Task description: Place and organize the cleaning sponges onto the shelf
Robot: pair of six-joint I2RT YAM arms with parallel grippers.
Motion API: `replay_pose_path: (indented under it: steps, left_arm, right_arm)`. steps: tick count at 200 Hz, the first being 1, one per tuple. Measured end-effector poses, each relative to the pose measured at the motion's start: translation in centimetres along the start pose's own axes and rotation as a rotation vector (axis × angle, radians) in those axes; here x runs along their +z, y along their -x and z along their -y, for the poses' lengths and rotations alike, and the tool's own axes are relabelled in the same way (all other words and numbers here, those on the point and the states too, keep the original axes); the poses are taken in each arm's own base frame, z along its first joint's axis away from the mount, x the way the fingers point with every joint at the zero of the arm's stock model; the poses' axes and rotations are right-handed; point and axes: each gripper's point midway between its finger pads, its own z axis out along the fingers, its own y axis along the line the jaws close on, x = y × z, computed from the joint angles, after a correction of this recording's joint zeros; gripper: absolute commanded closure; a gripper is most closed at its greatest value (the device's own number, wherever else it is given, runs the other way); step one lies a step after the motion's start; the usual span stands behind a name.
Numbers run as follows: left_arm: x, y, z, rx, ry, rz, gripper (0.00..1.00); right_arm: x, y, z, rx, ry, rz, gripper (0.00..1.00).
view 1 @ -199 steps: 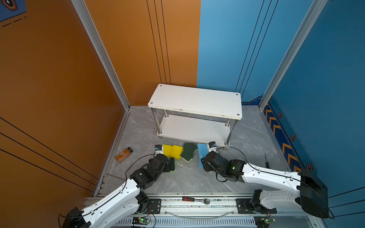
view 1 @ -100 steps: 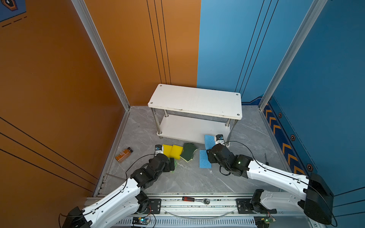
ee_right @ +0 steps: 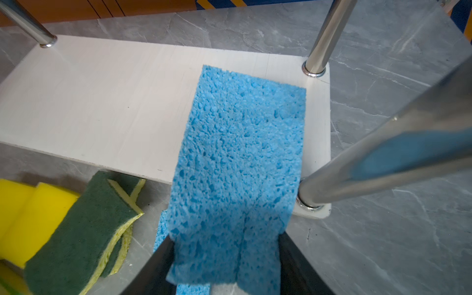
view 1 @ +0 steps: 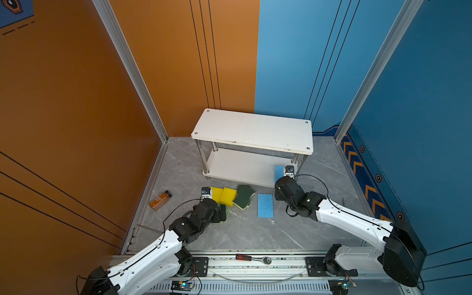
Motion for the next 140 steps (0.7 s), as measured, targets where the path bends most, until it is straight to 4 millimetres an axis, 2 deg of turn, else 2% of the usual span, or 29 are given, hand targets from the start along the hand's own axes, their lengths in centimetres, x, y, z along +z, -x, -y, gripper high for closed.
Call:
replay_pose_path:
  steps: [43,94,140]
  left_arm:
    - [0.0,0.1,0.0,-0.002,-0.001,0.001,0.02]
    - [0.0,0.0,0.1,0.001,-0.011,-0.007,0.02]
    - [0.0,0.0,0.1,0.000,-0.013,-0.007,0.03]
  right_arm:
    - [1.5,-0.5,-0.1,-0.016,-0.037,-0.001,0.45]
    - [2.6,0.7,-0.7,-0.002,-0.058,0.029,0.45]
    - [3.7,0.9,-1.0,-0.019,-0.088,0.027,0.45]
